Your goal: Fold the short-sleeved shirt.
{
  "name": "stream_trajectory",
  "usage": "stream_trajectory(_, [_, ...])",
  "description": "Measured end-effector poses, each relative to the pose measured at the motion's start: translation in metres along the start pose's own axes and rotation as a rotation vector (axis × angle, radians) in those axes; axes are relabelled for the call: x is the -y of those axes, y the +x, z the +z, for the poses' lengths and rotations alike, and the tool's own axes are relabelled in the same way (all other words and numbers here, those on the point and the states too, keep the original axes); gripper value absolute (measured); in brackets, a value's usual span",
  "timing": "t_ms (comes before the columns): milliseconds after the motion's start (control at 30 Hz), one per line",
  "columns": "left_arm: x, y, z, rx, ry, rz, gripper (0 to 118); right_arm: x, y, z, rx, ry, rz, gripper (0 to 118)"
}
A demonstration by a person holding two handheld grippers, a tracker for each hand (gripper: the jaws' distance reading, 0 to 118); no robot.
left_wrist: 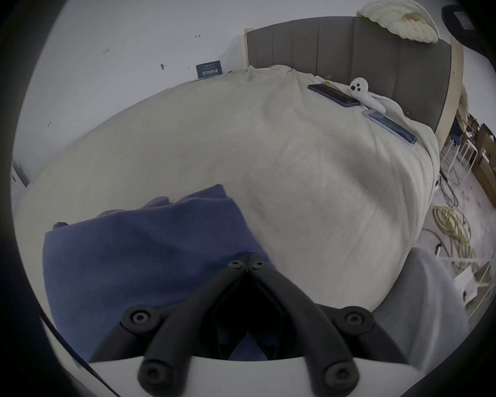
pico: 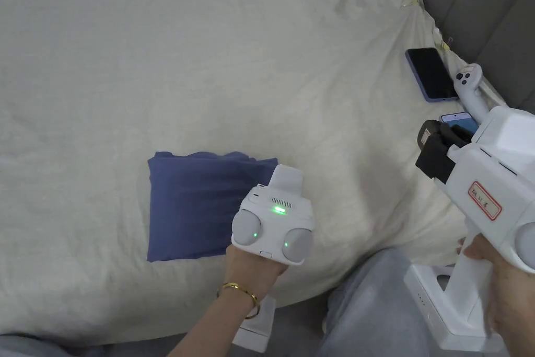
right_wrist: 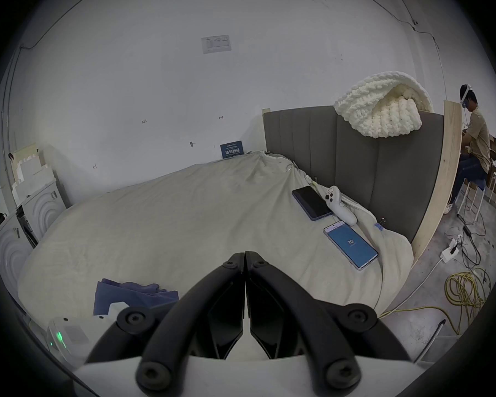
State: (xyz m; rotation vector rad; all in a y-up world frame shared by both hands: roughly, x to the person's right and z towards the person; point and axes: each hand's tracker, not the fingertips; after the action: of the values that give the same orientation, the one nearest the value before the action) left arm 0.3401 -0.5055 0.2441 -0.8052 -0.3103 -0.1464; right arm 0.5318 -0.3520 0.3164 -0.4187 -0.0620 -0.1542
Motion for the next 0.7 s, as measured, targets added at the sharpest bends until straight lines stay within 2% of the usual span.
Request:
stream_trajectory(167, [-0.027, -0.017, 0.007, 0.238, -0.046, 0.211, 0, -0.003, -0.006, 0.001, -0.013, 0.004, 0.004, 0])
stream_trajectory(233, [-0.040, -0.029, 0.029, 0.261, 0.070, 0.286, 0, -0.006, -0.011, 0.002, -0.020, 0.010, 0.014, 0])
stream_trajectory(300, [-0.056, -0.045, 0.056, 0.253, 0.184, 0.277, 0, -0.009, -0.015, 0.002, -0.033, 0.017, 0.024, 0])
stream_trajectory(367, [-0.063, -0.067, 0.081, 0.187, 0.290, 0.247, 0, -0.012, -0.022, 0.001, -0.045, 0.029, 0.035, 0])
stream_trajectory(500, [-0.059, -0.109, 0.127, -0.048, 0.456, 0.164, 0, -0.013, -0.042, -0.001, -0.089, 0.047, 0.056, 0])
stream_trajectory(567, [-0.048, -0.126, 0.143, -0.150, 0.501, 0.142, 0, -0.012, -0.056, -0.004, -0.113, 0.053, 0.077, 0])
stream_trajectory(700, [-0.021, -0.153, 0.165, -0.259, 0.520, 0.170, 0, -0.007, -0.088, -0.012, -0.173, 0.072, 0.110, 0])
